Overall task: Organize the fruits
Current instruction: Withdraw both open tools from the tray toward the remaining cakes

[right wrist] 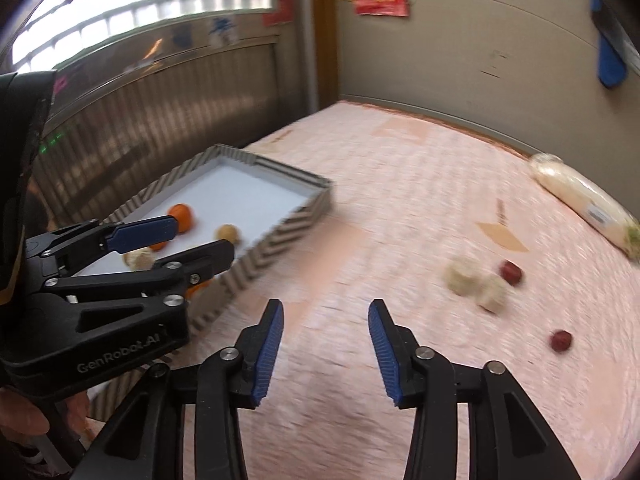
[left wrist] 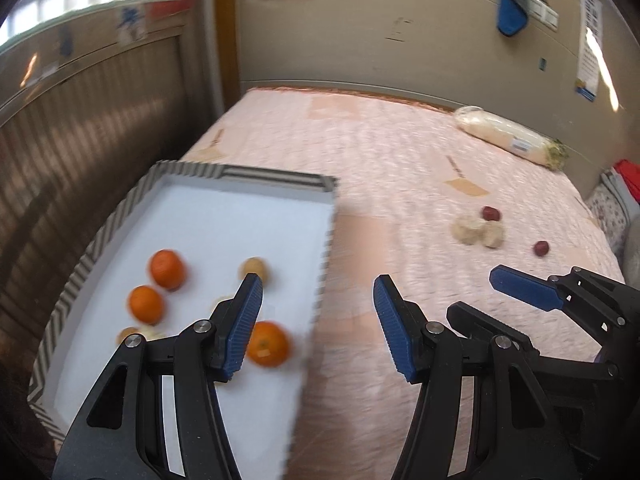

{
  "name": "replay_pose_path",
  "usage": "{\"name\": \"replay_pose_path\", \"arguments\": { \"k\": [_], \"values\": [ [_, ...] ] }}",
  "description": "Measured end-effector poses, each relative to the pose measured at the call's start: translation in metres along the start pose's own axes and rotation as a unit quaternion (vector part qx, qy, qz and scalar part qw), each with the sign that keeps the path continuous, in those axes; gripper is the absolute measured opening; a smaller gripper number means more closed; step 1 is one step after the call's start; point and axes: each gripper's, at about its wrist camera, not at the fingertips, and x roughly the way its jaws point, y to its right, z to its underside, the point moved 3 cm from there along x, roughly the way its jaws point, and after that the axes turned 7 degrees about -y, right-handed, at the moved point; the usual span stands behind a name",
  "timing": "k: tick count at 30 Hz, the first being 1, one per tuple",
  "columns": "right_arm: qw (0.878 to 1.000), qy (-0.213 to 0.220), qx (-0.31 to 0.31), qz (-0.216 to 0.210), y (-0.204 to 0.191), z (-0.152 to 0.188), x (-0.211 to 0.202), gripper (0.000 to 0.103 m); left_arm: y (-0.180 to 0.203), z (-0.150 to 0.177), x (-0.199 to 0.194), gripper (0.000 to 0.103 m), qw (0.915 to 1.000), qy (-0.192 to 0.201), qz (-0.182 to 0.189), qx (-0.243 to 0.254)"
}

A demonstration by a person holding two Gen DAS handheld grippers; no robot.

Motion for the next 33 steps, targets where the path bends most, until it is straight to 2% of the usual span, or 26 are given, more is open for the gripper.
{"name": "replay_pose_path", "arguments": {
  "k": [11, 17, 23, 30, 33],
  "values": [
    [0.996, -0.005, 0.078, 0.036, 0.097, 0.025, -0.015, 0.044, 0.065, -0.021, 0.023, 0.058, 0.9980, -0.015, 0.037, 0.048],
    [0.993, -0.019, 0.107, 0.056, 0.139, 0.035, -0.012, 0.045, 0.091, -0.031, 0.050, 0.058, 0.9959, -0.040, 0.054, 0.061],
    [0.994, -0.014, 0.103, 0.033, 0.146, 0.028, -0.001, 0.045, 0.103, -0.035, 0.068, 0.058, 0.9953, -0.056, 0.046, 0.064],
    [0.995, -0.018, 0.098, 0.009, 0.142, 0.005, 0.028, 0.045, 0.093, -0.042, 0.078, 0.058, 0.9969, -0.060, 0.022, 0.046],
    [0.995, -0.019, 0.100, 0.007, 0.146, -0.003, 0.039, 0.045, 0.089, -0.046, 0.082, 0.058, 0.9971, -0.063, 0.024, 0.036]
  ]
}}
